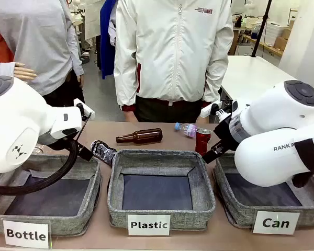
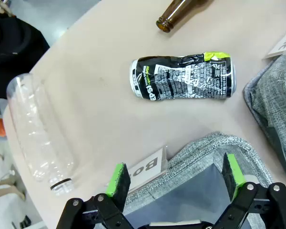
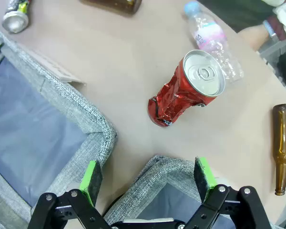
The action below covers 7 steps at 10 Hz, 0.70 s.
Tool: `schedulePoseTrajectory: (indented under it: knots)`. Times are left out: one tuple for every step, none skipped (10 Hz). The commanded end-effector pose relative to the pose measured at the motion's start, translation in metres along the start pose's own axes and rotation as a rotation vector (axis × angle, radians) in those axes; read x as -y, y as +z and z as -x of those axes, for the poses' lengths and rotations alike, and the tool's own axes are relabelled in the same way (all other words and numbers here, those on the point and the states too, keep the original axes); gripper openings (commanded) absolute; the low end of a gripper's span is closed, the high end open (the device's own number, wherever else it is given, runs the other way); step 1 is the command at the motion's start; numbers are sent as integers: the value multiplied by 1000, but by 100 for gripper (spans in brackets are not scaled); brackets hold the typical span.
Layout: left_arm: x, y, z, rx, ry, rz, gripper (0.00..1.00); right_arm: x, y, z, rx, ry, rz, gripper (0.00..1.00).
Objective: Sort the can waste into the basket.
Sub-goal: Pick up the can waste from the table and place it in the right Fabric basket.
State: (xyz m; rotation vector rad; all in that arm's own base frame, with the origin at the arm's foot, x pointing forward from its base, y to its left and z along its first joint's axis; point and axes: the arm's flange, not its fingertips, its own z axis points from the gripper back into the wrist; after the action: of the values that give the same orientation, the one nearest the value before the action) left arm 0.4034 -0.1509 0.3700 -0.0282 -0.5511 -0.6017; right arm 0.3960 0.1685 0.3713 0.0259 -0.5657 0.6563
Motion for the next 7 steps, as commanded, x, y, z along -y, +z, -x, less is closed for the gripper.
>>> schedulePoseTrajectory:
  knots:
    - [0,0,0,0,0,0,100,0,0,0,0,0,0,100]
    - [0,0,0,0,0,0,100,0,0,0,0,0,0,100]
    - [0,0,0,0,0,0,100,0,0,0,0,0,0,100]
    - [0,0,0,0,0,0,100,0,0,0,0,0,0,100]
    - [0,0,0,0,0,0,100,0,0,0,0,0,0,100]
    - [0,0,0,0,0,0,100,0,0,0,0,0,0,100]
    - [0,0,0,0,0,0,100,0,0,0,0,0,0,100]
